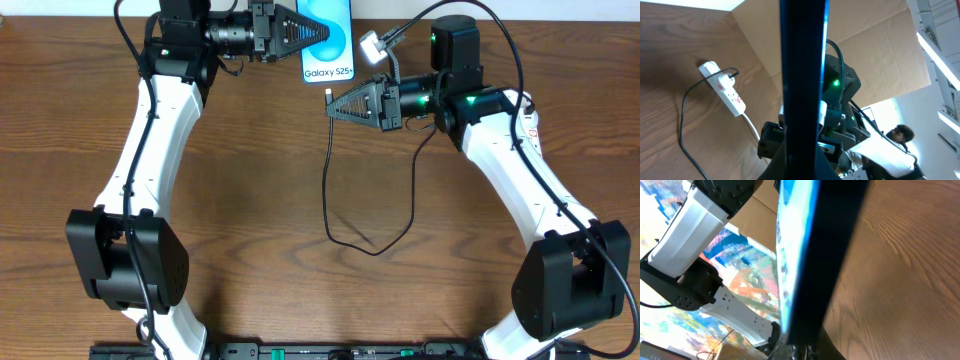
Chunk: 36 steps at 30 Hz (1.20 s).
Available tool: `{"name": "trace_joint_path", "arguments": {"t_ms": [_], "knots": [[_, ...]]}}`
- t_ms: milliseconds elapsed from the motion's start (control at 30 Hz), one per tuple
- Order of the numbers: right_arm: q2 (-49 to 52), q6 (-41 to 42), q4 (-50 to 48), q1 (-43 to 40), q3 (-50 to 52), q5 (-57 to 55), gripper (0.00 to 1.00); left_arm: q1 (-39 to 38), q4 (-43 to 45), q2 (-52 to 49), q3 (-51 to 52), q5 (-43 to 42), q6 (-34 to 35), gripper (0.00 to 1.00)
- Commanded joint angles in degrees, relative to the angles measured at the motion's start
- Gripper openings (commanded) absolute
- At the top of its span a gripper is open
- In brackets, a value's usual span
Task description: Plug charger to phone and switch on socket
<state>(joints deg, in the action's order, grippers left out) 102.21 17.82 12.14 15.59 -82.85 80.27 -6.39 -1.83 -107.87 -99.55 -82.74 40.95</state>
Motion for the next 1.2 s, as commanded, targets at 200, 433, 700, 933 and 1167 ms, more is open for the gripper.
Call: {"name": "trace_joint_path", "arguments": {"t_ms": [200,433,700,933,1167], "knots": [[0.1,5.3,-4.8,0.2,-0.3,0.8,0.01,0.2,0.7,1.9,-0.3,-0.1,0.2,0.07],[0.1,5.9,-5.9,-0.5,-0.3,1.3,0.01,0.2,0.9,1.9,-0.3,1.4,-0.1,0.07],[0.1,5.9,-5.9,-0.7,-0.3,1.3,0.01,0.2,0.9,1.9,-0.3,1.4,-0.1,0.07],[0.1,5.9,-6.1,-0.7,-0.3,1.3,0.01,0.2,0.9,1.9,-0.3,1.3,-0.1,0.07],[0.1,5.9,-7.3,-0.7,-0.3,0.8,0.01,0.2,0.9,1.9,-0.3,1.3,-0.1,0.07]]}}
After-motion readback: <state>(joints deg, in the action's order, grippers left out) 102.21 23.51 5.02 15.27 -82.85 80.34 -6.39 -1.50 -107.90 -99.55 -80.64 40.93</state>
